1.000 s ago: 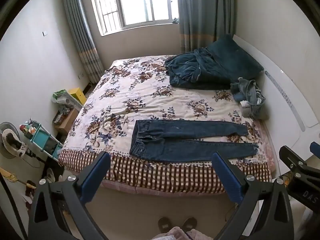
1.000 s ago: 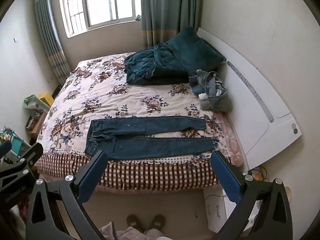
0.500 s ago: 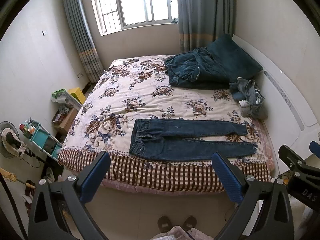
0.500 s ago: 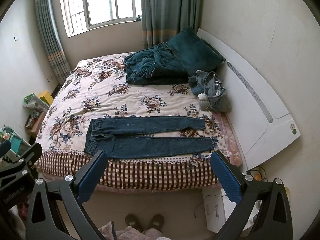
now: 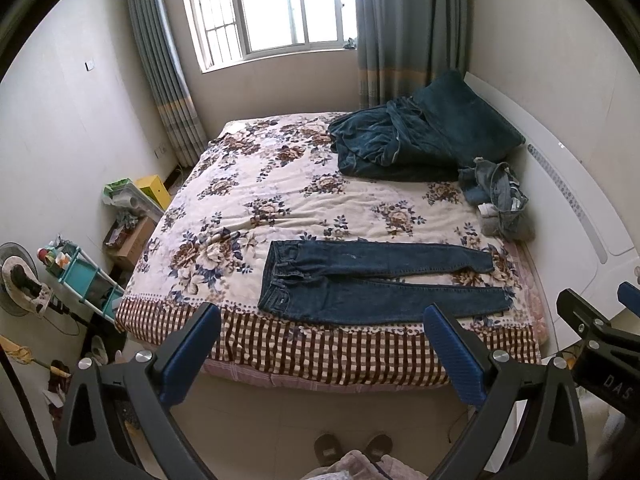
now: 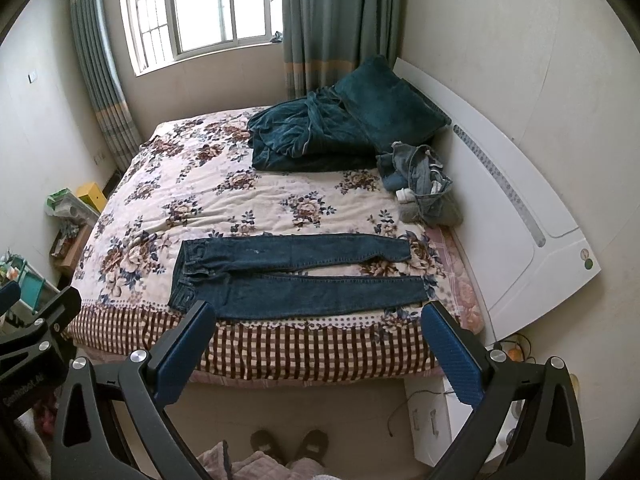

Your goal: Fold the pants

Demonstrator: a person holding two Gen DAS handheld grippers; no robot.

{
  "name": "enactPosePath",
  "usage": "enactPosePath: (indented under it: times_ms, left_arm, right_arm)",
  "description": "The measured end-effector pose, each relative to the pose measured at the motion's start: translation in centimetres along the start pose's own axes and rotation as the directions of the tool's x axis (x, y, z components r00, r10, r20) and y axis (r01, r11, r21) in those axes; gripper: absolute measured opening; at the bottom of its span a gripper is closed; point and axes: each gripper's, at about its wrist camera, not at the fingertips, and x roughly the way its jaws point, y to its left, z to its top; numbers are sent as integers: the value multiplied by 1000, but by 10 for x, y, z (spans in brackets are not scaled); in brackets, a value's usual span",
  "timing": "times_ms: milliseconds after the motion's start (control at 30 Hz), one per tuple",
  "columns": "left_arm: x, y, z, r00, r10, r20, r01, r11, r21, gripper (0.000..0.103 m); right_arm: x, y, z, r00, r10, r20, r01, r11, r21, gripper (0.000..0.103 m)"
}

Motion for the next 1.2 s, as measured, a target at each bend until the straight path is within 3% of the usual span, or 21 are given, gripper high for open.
enactPosePath:
  times_ms: [1200]
  left_arm:
    - [0, 2, 6, 1000, -11, 0, 11, 1000, -5, 103]
  right_arm:
    - [1, 2, 8, 1000, 9, -2, -9, 1000, 4, 103]
